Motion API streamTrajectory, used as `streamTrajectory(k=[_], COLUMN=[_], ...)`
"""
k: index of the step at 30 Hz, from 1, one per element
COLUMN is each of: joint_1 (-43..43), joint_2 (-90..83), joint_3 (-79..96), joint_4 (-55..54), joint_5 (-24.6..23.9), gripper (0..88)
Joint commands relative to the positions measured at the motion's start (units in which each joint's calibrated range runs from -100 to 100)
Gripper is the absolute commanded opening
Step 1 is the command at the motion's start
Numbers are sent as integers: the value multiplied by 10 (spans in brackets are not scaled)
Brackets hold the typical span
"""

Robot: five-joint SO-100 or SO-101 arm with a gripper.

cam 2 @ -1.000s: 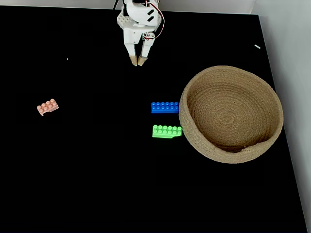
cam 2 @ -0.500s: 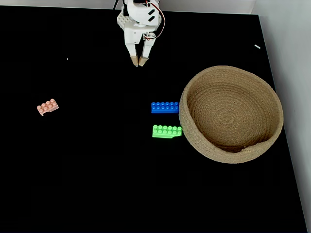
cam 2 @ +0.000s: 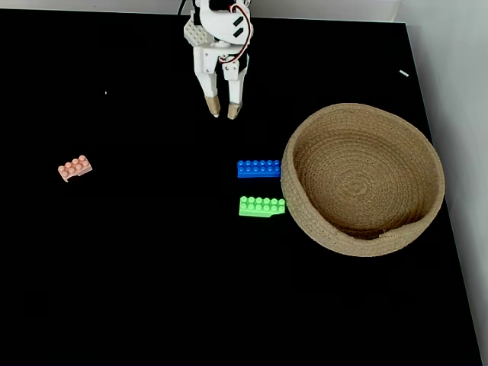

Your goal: Place the lego blocks in the tray

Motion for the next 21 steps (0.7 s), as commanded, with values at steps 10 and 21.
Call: streamTrajectory(k=[10, 21], joint_1=[-24, -23], joint_2=[421, 603], joint_3=[-374, -556], joint_4=[-18, 42], joint_5=[-161, -226], gripper=[202, 200])
